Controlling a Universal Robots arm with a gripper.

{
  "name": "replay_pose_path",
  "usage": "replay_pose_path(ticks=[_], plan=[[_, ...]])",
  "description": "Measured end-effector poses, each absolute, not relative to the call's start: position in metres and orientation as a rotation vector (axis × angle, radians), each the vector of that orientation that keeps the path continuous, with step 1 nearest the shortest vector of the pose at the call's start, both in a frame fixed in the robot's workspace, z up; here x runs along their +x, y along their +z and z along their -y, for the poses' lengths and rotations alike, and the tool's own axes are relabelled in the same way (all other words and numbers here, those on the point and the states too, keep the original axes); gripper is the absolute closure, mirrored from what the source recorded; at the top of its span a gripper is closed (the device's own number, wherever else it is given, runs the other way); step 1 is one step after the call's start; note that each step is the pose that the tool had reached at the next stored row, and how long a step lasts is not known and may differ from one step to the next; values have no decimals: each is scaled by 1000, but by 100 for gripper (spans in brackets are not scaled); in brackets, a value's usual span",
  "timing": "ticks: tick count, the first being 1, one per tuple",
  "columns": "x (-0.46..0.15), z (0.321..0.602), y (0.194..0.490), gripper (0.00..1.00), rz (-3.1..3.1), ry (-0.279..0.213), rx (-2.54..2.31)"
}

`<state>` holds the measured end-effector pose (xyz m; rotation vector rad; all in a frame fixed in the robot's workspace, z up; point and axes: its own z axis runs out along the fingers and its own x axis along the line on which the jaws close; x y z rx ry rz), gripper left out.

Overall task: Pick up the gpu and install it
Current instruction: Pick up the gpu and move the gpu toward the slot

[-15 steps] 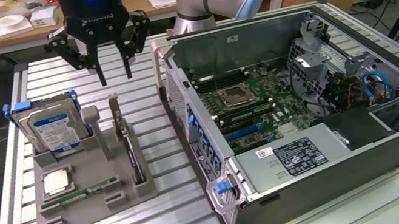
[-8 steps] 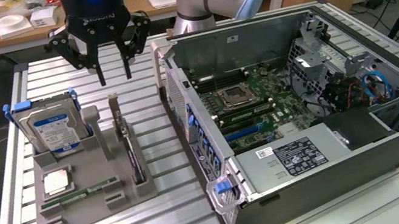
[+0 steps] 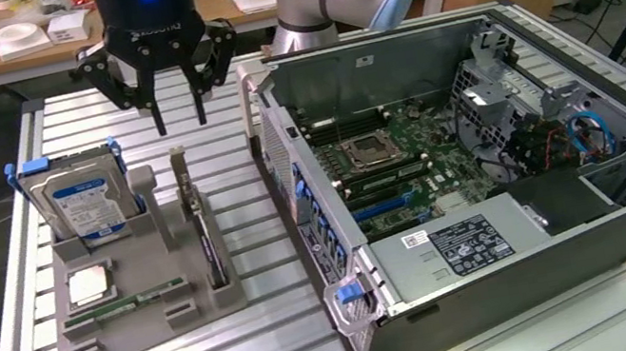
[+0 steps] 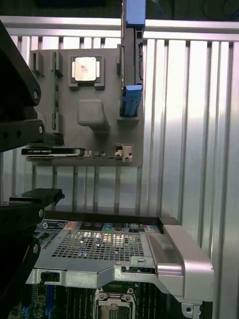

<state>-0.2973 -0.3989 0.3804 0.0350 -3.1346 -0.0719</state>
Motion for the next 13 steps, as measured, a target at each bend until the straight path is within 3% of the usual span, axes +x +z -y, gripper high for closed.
replay_pose_path(ticks=[13], plan=[[-298,399,374,53,3135,-72,35]])
